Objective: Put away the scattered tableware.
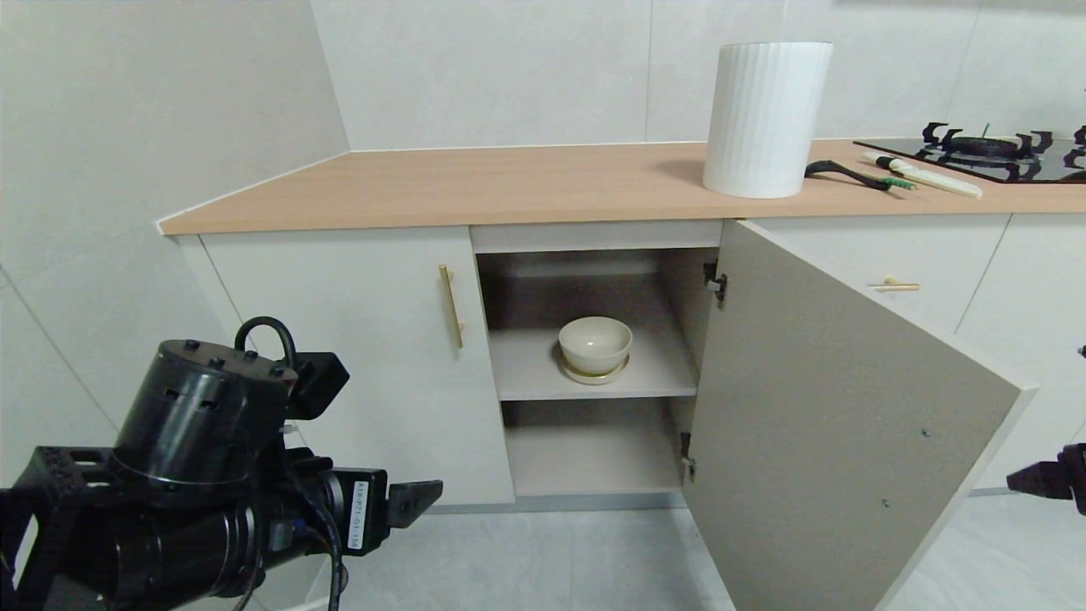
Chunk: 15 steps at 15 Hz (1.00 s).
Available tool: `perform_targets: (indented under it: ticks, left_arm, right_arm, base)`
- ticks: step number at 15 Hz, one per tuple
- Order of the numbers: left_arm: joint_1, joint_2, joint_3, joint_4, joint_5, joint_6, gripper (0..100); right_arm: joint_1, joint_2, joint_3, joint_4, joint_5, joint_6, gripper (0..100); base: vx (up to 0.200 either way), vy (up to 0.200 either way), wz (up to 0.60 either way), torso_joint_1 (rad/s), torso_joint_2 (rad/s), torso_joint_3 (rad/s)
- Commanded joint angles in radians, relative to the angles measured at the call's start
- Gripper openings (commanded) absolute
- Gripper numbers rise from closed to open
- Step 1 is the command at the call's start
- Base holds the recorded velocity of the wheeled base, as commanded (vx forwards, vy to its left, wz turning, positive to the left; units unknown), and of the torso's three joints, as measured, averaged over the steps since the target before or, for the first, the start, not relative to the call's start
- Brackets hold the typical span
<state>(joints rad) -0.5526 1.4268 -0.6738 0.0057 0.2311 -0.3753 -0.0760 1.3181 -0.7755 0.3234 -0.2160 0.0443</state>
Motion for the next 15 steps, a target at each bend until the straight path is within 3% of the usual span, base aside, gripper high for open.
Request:
perform_targets:
  ticks: [1, 9, 15]
  left_arm:
    - [0.000, 0.000, 0.000, 0.000, 0.001, -0.001, 100]
    - [0.000, 0.000, 0.000, 0.000, 0.001, -0.001, 100]
    - [0.000, -0.002, 0.000, 0.000, 0.001, -0.001, 100]
  right_arm:
    - [-0.064, 0.104, -0.007, -0.063, 0.075, 0.023, 100]
    - [-0.056, 0.141, -0.011, -0.069, 0.211, 0.042, 100]
    - [0.054, 0.170, 0.007, -0.115, 0.227, 0.146, 100]
  base:
    - [0.000, 0.000, 0.00, 0.000, 0.00, 0.000]
    - [0.000, 0.000, 0.00, 0.000, 0.00, 0.000]
    - [0.000, 0.000, 0.00, 0.000, 0.00, 0.000]
